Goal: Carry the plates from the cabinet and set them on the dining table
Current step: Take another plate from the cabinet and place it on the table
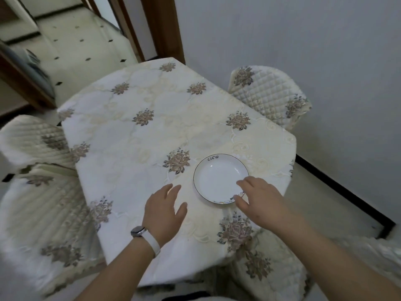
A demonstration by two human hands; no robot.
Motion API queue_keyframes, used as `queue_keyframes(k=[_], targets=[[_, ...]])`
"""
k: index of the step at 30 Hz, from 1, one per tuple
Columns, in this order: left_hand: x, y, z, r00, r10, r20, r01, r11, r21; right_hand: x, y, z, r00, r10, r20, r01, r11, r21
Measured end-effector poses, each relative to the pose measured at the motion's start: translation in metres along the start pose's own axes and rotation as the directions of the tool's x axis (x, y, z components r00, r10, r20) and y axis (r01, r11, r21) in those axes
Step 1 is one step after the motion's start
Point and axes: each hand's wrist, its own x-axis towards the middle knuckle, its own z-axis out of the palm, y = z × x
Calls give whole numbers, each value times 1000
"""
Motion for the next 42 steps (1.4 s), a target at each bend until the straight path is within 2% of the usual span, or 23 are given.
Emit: queue_keyframes(k=[3,7,14,20,26,33,42], targets=[[-27,-5,-8,999,15,-38,-12,996,90,-5,-18,5,993,-115,-42,115,993,-6],[-69,-20,-24,998,10,-67,1,988,157,-8,-59,10,972,-231,-29,230,973,-23],[-118,-67,-56,981,-99,-168,123,982,145,-8,-140,13,932,-362,-15,361,931,-59],[-182,-152,-89,944,-102,-315,147,982,122,-11,-258,24,866,-500,-17,496,863,-94],[-260,-270,-138,906,-122,-404,208,962,176,-30,-412,48,802,-595,-42,589,801,-102],[-349,-370,-191,854,-236,-463,360,912,199,-51,-570,78,685,-725,-79,715,689,-120],[-416,-441,-235,704,-402,-586,568,814,124,-60,-692,88,480,-872,-99,862,490,-133]])
